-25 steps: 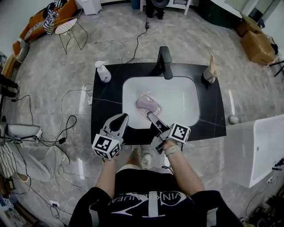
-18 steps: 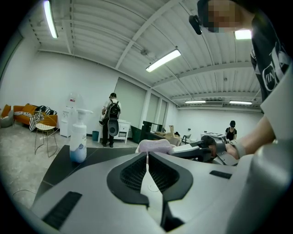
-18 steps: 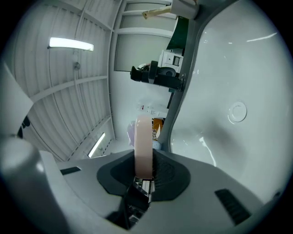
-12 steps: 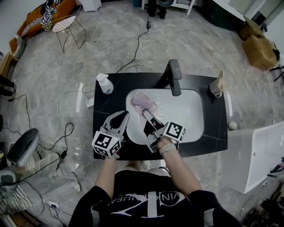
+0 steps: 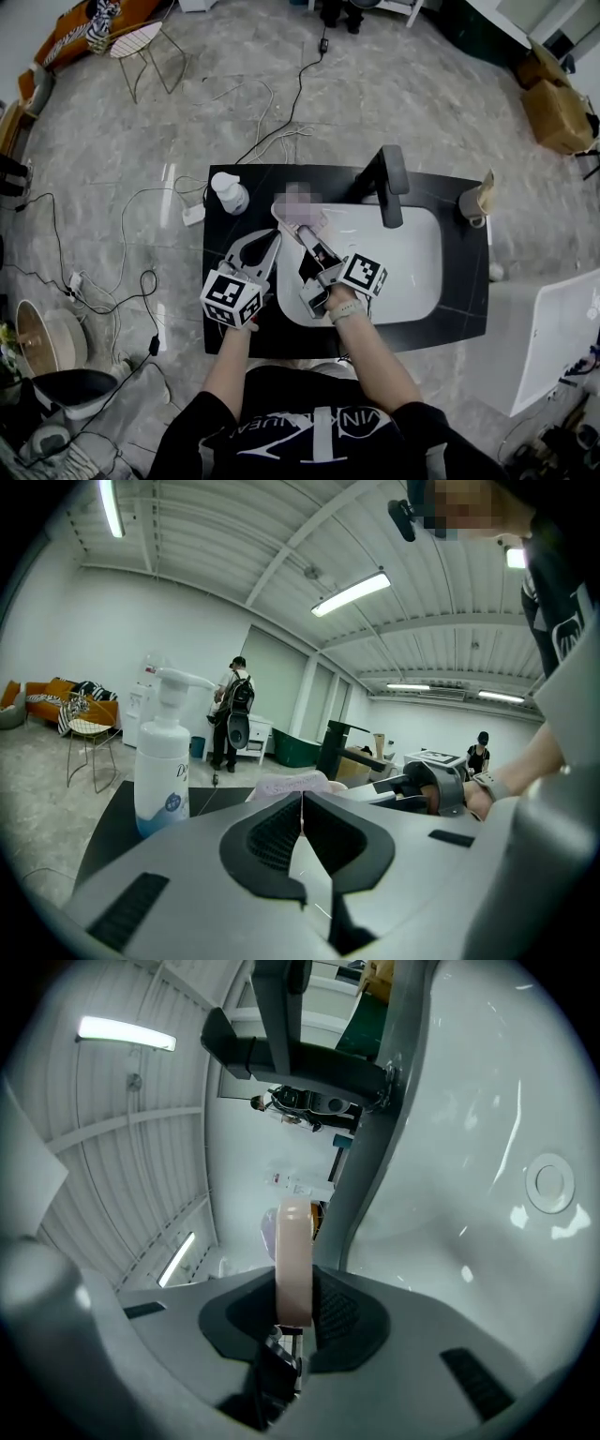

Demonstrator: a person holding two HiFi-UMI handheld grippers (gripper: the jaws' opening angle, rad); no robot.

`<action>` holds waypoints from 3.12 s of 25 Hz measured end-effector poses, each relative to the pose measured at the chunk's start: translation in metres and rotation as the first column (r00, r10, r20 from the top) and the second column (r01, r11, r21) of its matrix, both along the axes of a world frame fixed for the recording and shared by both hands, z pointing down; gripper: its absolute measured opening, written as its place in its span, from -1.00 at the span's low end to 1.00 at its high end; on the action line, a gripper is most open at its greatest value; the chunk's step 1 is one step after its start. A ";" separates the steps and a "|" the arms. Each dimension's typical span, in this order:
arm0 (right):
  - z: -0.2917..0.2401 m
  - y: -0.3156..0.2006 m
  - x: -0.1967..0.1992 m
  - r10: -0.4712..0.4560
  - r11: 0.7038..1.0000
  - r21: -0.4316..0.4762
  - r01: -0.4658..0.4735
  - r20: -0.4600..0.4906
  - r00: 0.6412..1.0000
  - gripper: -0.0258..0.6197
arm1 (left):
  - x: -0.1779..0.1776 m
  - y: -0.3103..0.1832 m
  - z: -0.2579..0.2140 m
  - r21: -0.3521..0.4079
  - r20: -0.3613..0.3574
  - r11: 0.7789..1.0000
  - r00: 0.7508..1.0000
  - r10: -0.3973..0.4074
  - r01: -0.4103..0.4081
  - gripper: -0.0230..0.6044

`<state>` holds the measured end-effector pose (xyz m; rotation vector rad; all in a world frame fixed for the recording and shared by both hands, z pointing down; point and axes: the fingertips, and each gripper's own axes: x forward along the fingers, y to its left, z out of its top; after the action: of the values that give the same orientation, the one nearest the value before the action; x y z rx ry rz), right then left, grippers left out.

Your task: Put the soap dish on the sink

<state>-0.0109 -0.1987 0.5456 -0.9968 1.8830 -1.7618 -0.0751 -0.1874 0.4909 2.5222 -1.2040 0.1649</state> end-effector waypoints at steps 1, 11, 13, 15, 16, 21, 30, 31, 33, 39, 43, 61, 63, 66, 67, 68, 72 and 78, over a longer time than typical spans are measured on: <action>0.003 -0.003 -0.001 0.001 1.000 -0.012 -0.002 -0.006 1.000 -0.68 | 0.000 -0.003 0.003 -0.013 0.003 1.000 1.000 0.004 -0.004 -0.86; 0.024 -0.048 -0.027 -0.033 0.999 -0.030 0.033 -0.007 0.999 -0.68 | 0.007 -0.027 0.035 -0.112 0.002 0.992 0.998 0.059 -0.059 -0.88; 0.029 -0.054 -0.032 -0.040 0.998 -0.041 0.040 -0.001 0.999 -0.68 | 0.009 -0.029 0.040 -0.126 0.010 0.989 0.997 0.077 -0.075 -0.88; 0.032 -0.059 -0.035 -0.038 0.998 -0.050 0.039 0.010 0.999 -0.68 | 0.012 -0.031 0.044 -0.135 0.021 0.987 0.996 0.092 -0.088 -0.88; 0.032 -0.062 -0.036 -0.033 0.998 -0.055 0.034 0.019 0.999 -0.68 | 0.013 -0.031 0.046 -0.140 0.029 0.986 0.995 0.098 -0.093 -0.88; 0.032 -0.071 -0.039 -0.016 0.996 -0.088 0.021 0.047 0.999 -0.68 | 0.018 -0.033 0.054 -0.151 0.099 0.981 0.986 0.138 -0.122 -0.88; 0.024 -0.070 -0.044 -0.041 0.992 -0.121 0.046 0.042 0.998 -0.44 | 0.028 -0.039 0.056 -0.170 0.099 0.974 0.980 0.170 -0.152 -0.88; 0.023 -0.069 -0.045 -0.053 0.991 -0.124 0.057 0.037 0.998 -0.37 | 0.029 -0.040 0.056 -0.169 0.104 0.974 0.980 0.171 -0.152 -0.88; 0.021 -0.069 -0.046 -0.072 0.988 -0.132 0.075 0.029 0.997 -0.26 | 0.032 -0.040 0.056 -0.172 0.104 0.973 0.980 0.171 -0.151 -0.88; 0.019 -0.070 -0.046 -0.074 0.987 -0.137 0.079 0.041 0.996 -0.15 | 0.034 -0.042 0.058 -0.189 0.111 0.971 0.979 0.171 -0.148 -0.88; 0.023 -0.067 -0.046 -0.084 0.984 -0.151 0.090 0.043 0.996 -0.08 | 0.034 -0.045 0.058 -0.194 0.108 0.972 0.982 0.154 -0.131 -0.88; 0.032 -0.066 -0.045 -0.071 0.980 -0.182 0.083 0.071 0.995 0.03 | 0.027 -0.060 0.060 -0.209 0.098 0.977 0.993 0.069 -0.047 -0.88; 0.033 -0.067 -0.045 -0.075 0.979 -0.187 0.087 0.075 0.994 0.03 | 0.028 -0.057 0.060 -0.226 0.092 0.972 0.992 0.082 -0.059 -0.88; 0.033 -0.067 -0.046 -0.086 0.975 -0.198 0.101 0.083 0.993 0.04 | 0.031 -0.051 0.063 -0.242 0.121 0.966 0.985 0.127 -0.095 -0.88; 0.032 -0.067 -0.046 -0.087 0.975 -0.199 0.103 0.084 0.993 0.05 | 0.033 -0.048 0.065 -0.252 0.132 0.961 0.979 0.153 -0.117 -0.88; 0.031 -0.067 -0.046 -0.089 0.975 -0.199 0.104 0.084 0.993 0.07 | 0.036 -0.045 0.066 -0.263 0.143 0.955 0.973 0.181 -0.139 -0.88; 0.029 -0.065 -0.048 -0.099 0.974 -0.194 0.115 0.089 0.991 0.11 | 0.042 -0.041 0.071 -0.294 0.184 0.939 0.954 0.237 -0.176 -0.88; 0.030 -0.065 -0.046 -0.095 0.974 -0.193 0.114 0.107 0.990 0.14 | 0.039 -0.043 0.081 -0.345 0.314 0.917 0.897 0.312 -0.198 -0.88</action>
<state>-0.0572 -0.2634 0.5760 -0.8746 1.7545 -2.0547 -0.0361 -0.2301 0.5719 2.4211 -0.8664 0.8531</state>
